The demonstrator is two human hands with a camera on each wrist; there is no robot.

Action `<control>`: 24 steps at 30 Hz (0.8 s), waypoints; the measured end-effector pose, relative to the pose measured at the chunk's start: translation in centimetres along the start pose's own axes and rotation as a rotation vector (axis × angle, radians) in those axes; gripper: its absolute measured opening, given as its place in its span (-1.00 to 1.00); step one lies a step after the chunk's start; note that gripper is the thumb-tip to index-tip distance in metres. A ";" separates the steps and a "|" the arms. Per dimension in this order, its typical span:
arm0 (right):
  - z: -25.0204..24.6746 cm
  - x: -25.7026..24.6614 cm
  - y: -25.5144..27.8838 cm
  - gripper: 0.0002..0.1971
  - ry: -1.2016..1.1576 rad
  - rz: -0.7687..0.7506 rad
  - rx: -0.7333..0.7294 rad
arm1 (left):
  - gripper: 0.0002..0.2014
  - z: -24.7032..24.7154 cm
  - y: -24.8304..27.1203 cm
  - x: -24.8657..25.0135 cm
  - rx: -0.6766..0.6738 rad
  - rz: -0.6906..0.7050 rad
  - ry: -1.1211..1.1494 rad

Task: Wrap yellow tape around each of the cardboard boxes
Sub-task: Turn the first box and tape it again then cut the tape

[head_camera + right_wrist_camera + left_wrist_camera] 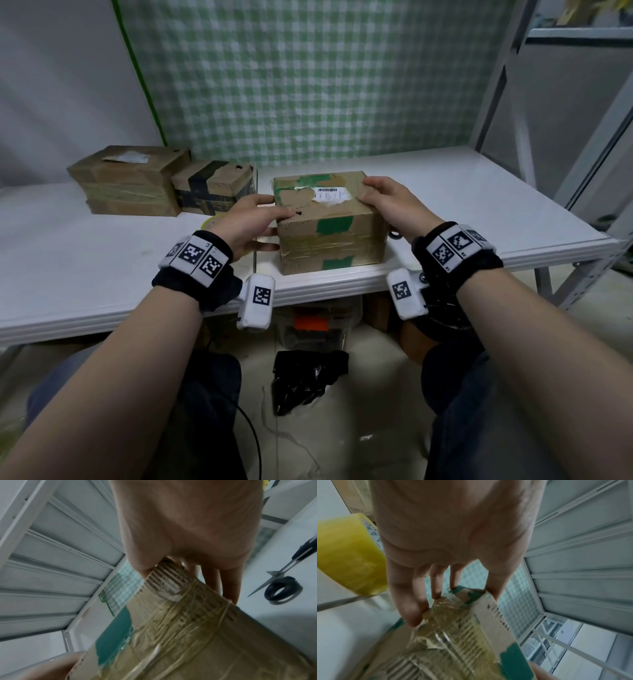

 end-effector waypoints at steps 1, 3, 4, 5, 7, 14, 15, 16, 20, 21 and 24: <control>0.1 0.0 0.0 -0.53 0.005 -0.003 0.001 | -0.49 0.0 -0.1 -0.1 0.017 -0.005 -0.003; -0.9 -0.9 0.3 -0.58 -0.006 -0.070 0.116 | -0.57 -0.2 -0.4 -0.1 0.028 -0.026 -0.031; -2.3 -1.8 0.7 -0.65 -0.010 -0.133 0.253 | -0.61 -0.2 -0.6 -0.1 0.011 -0.039 -0.056; -3.8 -2.9 1.4 -0.74 -0.028 -0.202 0.410 | -0.63 -0.3 -0.9 0.0 -0.012 -0.057 -0.072; -5.5 -5.0 2.7 -0.80 -0.128 -0.287 0.534 | -0.60 -0.8 -1.5 0.4 -0.027 -0.081 -0.069; 3.2 -5.4 5.2 -0.79 0.039 -0.008 -0.306 | -0.25 -1.3 -4.7 1.6 0.005 0.017 -0.052; 3.4 -5.3 5.2 -0.78 0.029 0.003 -0.298 | -0.25 -1.1 -4.9 1.6 -0.010 0.033 -0.048; 3.2 -5.2 4.9 -0.77 0.015 0.011 -0.267 | -0.26 -1.1 -5.0 1.7 -0.011 0.048 -0.052; 1.4 -4.5 3.6 -0.79 -0.023 0.001 -0.091 | -0.36 -1.4 -4.2 1.8 0.048 0.074 -0.121; 0.8 -4.3 3.3 -0.83 -0.024 -0.013 -0.035 | -0.43 -1.6 -3.8 1.9 0.079 0.079 -0.140; -0.4 -3.7 2.2 -0.91 -0.001 -0.065 0.106 | -0.69 -2.0 -2.0 1.8 0.120 0.071 -0.173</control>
Point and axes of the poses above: each hand's wrist, its own y-axis away from the middle knuckle, its own z-axis out of the palm, x = y × z, the point moved 9 cm from there along -y, towards the middle knuckle, and after that the axes turned 3 degrees about -z, right-handed, at the moved point
